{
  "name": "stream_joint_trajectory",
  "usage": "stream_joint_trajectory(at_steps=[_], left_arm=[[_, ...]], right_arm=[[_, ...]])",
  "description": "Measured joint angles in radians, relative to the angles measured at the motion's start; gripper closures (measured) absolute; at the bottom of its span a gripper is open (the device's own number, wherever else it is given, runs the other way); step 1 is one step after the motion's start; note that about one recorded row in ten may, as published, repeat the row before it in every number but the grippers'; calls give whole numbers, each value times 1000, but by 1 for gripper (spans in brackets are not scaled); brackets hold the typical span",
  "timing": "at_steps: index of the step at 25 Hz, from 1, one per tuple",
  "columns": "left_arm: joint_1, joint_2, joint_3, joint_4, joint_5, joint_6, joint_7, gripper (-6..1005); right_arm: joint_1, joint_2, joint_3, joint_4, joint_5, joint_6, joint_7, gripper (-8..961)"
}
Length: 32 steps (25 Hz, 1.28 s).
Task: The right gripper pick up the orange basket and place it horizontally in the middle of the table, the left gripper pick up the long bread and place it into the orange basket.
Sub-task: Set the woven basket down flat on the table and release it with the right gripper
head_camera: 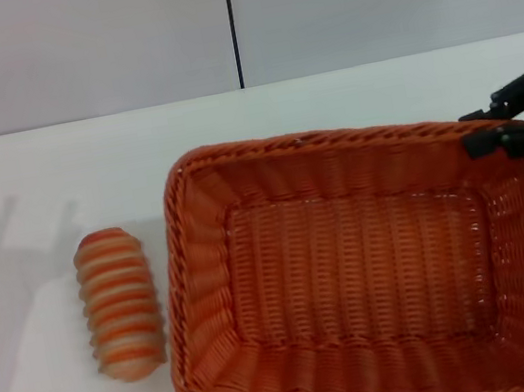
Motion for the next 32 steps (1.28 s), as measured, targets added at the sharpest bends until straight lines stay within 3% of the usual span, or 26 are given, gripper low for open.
stream_joint_trajectory(at_steps=[17,30,32], left_arm=[[-6,-2,5,0,0,-13,1,169],[-3,-2,5,0,0,-14,0,170],[-1,-2,5,0,0,-14,0,170]], right_arm=[[31,-2,-23,-4,-33,-2,2,787],[44,-2,29,-30,-24,-75,63,766],[41,-2,45,-31,-23,-81,60,619]])
